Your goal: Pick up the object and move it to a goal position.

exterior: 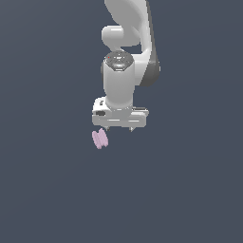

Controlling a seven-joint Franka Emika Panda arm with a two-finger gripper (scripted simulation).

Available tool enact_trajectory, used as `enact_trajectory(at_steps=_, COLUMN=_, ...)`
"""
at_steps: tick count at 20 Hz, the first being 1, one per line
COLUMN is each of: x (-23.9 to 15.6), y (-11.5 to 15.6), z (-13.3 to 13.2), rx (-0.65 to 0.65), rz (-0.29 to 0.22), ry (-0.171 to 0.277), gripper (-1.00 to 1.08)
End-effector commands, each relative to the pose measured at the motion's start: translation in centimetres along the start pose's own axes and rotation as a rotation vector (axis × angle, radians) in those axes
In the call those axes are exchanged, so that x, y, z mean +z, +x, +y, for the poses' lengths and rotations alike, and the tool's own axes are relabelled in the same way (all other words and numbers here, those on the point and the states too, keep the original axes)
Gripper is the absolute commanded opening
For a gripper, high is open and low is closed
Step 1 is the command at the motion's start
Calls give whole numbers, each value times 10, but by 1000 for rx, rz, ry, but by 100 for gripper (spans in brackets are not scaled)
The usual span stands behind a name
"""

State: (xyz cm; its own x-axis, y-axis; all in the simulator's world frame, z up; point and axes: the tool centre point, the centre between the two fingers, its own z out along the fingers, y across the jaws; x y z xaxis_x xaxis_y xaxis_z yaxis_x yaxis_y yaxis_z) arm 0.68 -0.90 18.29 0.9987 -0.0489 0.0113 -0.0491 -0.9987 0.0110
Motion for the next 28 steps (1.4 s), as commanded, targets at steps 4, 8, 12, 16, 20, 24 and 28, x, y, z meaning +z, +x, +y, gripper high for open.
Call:
enact_trajectory(at_steps=4, x=-4, y=1, z=-4, rx=-4, rz=4, ry=2, gripper=100)
enact_trajectory(at_steps=8, x=-19, y=4, z=-17, rx=-12, rz=19, ry=10, gripper=100)
enact_trajectory(at_steps=12, x=-24, y=5, z=-21, rx=-10, rz=23, ry=12, gripper=100)
enact_trajectory(at_steps=16, x=-20, y=4, z=-18, rx=-16, rz=21, ry=11, gripper=100)
enact_trajectory(at_steps=20, x=-13, y=3, z=-11, rx=-38, rz=20, ry=10, gripper=100)
enact_trajectory(at_steps=24, x=-1, y=1, z=0, rx=-74, rz=17, ry=9, gripper=100)
enact_trajectory(at_steps=28, x=15, y=-3, z=16, rx=-124, rz=14, ry=8, gripper=100)
